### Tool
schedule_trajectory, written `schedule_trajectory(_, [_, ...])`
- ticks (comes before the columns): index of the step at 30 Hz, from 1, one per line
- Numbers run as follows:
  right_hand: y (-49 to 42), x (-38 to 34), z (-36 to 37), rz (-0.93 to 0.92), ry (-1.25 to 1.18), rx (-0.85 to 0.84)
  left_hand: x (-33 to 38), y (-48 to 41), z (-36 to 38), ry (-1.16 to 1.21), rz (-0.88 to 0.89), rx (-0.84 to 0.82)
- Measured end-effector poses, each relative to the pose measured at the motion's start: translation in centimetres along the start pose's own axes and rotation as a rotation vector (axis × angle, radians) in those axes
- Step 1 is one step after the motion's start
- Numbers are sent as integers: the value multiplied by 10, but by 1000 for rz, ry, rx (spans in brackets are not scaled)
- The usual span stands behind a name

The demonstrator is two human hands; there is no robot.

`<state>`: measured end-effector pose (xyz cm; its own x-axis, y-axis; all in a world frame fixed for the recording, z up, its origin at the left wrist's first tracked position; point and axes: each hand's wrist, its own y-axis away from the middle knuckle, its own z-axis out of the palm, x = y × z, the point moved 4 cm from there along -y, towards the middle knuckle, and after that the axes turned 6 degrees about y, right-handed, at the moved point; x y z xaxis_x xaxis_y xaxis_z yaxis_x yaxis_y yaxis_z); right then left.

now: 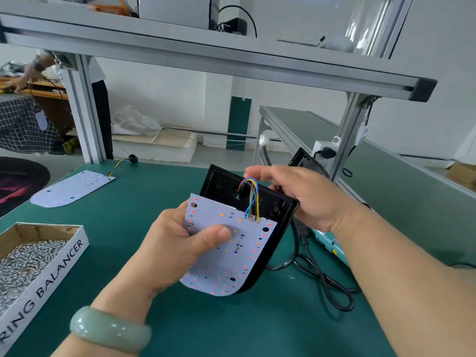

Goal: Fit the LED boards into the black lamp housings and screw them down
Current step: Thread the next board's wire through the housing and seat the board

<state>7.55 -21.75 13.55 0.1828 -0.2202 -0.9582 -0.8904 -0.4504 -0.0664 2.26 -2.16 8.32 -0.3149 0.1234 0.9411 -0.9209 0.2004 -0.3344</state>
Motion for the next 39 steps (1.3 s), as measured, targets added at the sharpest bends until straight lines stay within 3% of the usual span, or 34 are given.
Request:
schedule_trajectory(4, [-1,8,11,-95,-190,-135,-1,3,3,124,-42,-41])
schedule_trajectory(8, [-5,13,21,-10,-301,-220,1,4,3,229,-41,-19])
schedule_trajectory(16, [-15,16,25,-75,-120,-69,0,5,8,418,-58,56])
schedule_trajectory(19, [-18,16,17,-80,70,3,4,8,7,432,-21,90])
schedule_trajectory(21, [-18,20,6,-96,270,146,6,9,2,442,6,171])
schedule_trajectory(23, [-19,25,-1,-113,369,302,6,7,0,401,-6,226])
schedule_trajectory(25, [-18,33,-4,-94,250,377,6,5,-1,356,-28,274])
schedule_trajectory(28, [-8,34,-1,-92,13,371,2,3,-7,229,-17,386])
schedule_trajectory(31, [7,28,16,-191,-81,242,-3,3,-4,83,-18,428])
schedule_trajectory(33, [14,27,34,-239,-44,286,-3,3,3,-23,-3,445])
schedule_trajectory(35, [17,26,45,-271,85,439,-2,2,8,-234,42,472])
schedule_trajectory(39, [18,27,57,-320,136,566,-1,0,14,-593,223,492])
